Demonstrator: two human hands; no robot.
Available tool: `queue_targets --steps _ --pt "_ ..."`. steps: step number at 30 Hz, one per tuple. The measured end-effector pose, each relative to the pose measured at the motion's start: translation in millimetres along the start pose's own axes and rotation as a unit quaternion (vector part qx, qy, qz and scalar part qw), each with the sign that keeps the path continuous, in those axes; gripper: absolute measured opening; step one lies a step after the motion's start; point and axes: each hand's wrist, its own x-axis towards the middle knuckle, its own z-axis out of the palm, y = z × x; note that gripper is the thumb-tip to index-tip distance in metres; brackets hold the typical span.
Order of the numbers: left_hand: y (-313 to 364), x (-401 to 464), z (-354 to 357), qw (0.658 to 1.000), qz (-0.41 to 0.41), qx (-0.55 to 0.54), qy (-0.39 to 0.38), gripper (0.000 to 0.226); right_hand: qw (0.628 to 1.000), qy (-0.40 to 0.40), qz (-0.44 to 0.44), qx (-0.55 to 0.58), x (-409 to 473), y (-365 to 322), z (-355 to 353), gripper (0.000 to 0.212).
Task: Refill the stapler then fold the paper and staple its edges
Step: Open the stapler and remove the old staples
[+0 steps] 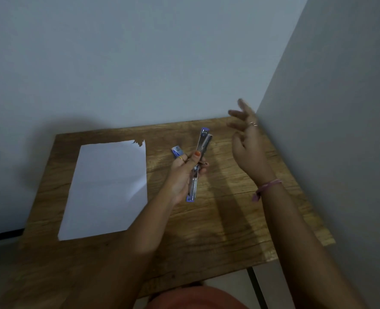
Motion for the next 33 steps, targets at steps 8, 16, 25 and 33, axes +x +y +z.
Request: queue_targets --steps 8,16,25,33 --pt "3 14 -9 0.994 0.06 0.089 0.003 0.012 0.965 -0.164 -0.038 -0.2 -8 20 3 0.083" --pt "-3 24 -25 0.998 0.024 0.056 -0.005 0.014 0.949 -0.257 -0.002 -0.181 -29 34 16 0.065" --pt "-2 24 -21 0.991 -0.072 -0.114 -0.022 0.015 0.974 -0.052 0.171 0.142 -52 25 47 0.015" --pt "-7 13 -17 0.997 -0.051 -0.055 0.004 0.014 0.872 -0.089 0.451 0.167 -45 8 58 0.033"
